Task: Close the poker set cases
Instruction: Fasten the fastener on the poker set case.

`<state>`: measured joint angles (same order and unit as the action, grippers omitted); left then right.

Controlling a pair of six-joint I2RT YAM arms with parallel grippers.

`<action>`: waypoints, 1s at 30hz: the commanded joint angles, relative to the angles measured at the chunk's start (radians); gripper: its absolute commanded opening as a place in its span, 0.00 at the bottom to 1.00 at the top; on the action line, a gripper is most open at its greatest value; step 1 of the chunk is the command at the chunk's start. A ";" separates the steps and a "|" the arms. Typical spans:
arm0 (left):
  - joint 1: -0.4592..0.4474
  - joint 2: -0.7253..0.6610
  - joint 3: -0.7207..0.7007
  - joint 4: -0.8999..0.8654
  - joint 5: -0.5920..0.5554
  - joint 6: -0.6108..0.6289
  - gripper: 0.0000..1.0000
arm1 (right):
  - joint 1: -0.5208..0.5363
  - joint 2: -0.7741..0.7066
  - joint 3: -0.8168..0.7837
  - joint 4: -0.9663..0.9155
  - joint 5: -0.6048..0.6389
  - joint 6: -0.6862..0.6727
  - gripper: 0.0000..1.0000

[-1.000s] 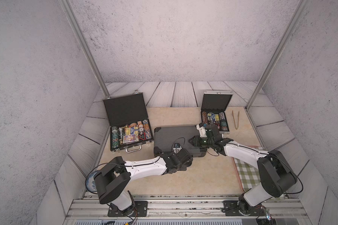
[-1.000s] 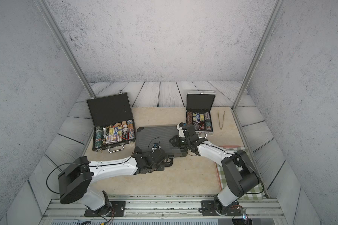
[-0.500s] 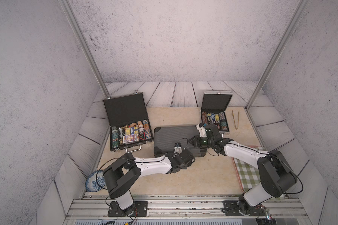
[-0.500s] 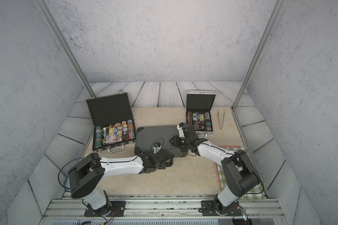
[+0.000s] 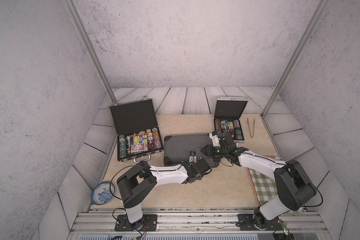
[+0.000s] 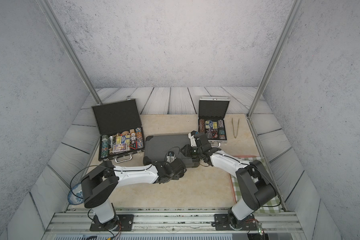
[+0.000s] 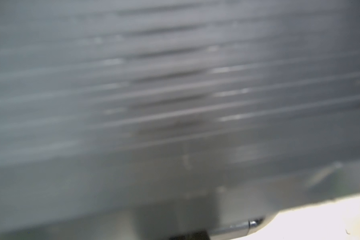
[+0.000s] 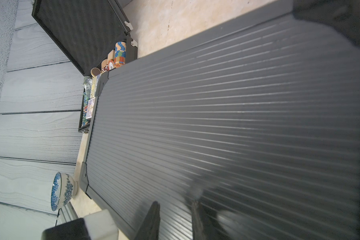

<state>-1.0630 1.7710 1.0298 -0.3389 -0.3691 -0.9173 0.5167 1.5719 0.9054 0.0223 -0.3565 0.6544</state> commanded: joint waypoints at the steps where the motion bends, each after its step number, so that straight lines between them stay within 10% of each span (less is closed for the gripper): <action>1: 0.016 0.059 0.010 -0.044 -0.064 0.020 0.00 | -0.010 0.048 -0.056 -0.226 0.110 -0.009 0.30; 9: 0.016 0.068 -0.013 -0.075 -0.125 0.040 0.00 | -0.010 0.057 -0.051 -0.234 0.117 -0.016 0.30; 19: 0.007 0.078 -0.080 0.106 -0.142 0.436 0.00 | -0.040 0.070 -0.018 -0.243 0.108 -0.017 0.30; 30: 0.002 0.197 -0.078 0.146 -0.274 0.585 0.00 | -0.068 -0.024 0.110 -0.367 0.065 -0.020 0.31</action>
<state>-1.1355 1.8240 0.9810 -0.2504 -0.5812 -0.3832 0.4583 1.5723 1.0035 -0.1757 -0.3401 0.6506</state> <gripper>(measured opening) 0.039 0.306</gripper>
